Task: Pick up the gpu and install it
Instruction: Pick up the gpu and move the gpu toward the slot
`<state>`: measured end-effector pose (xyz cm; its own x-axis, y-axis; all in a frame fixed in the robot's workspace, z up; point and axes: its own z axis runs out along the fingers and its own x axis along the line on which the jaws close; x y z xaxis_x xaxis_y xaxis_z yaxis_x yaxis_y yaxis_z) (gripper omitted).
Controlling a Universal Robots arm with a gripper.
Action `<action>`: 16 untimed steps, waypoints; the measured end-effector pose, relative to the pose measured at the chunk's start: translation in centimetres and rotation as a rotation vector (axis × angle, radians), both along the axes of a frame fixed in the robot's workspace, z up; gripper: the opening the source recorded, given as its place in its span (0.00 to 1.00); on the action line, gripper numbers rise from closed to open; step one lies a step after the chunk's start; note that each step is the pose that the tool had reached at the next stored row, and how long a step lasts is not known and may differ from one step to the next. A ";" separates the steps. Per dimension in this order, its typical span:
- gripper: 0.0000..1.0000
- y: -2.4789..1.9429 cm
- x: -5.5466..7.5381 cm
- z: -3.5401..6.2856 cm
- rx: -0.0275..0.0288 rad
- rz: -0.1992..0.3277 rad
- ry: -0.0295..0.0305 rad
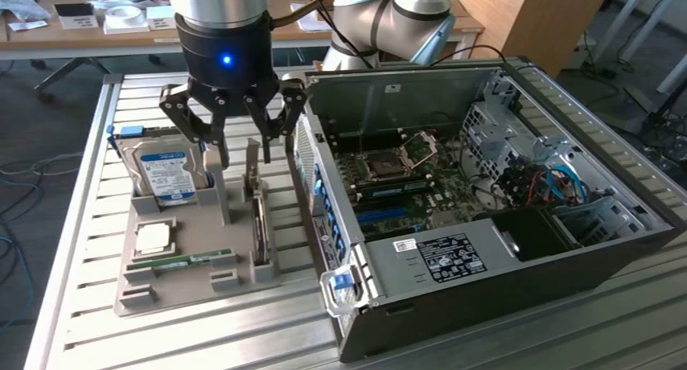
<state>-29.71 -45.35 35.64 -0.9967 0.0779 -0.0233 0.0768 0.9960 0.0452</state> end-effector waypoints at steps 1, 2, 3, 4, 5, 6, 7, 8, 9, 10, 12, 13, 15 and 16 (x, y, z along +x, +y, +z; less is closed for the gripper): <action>0.53 0.00 0.0 -0.05 0.0002 0.000 -0.0002; 0.53 0.00 0.0 -0.10 0.0001 0.000 -0.0001; 0.53 0.00 0.0 -0.18 0.0000 0.000 -0.0001; 0.53 0.00 0.0 -0.30 -0.0001 0.000 0.0001; 0.53 0.00 0.0 -0.44 0.0000 0.000 0.0000; 0.53 0.00 0.0 -0.60 -0.0001 0.000 0.0001; 0.53 0.00 0.0 -0.75 0.0000 0.000 0.0001; 0.53 0.00 0.0 -0.89 -0.0002 0.000 0.0001; 0.53 0.00 0.0 -1.03 -0.0001 0.000 0.0001; 0.53 0.00 0.0 -1.15 -0.0001 0.000 0.0001; 0.53 0.00 0.0 -1.35 -0.0001 0.000 0.0000; 0.53 0.00 0.0 -1.45 -0.0001 0.000 0.0001; 0.53 0.00 0.0 -1.64 -0.0001 0.000 0.0000; 0.53 0.00 0.0 -1.75 -0.0001 0.000 0.0000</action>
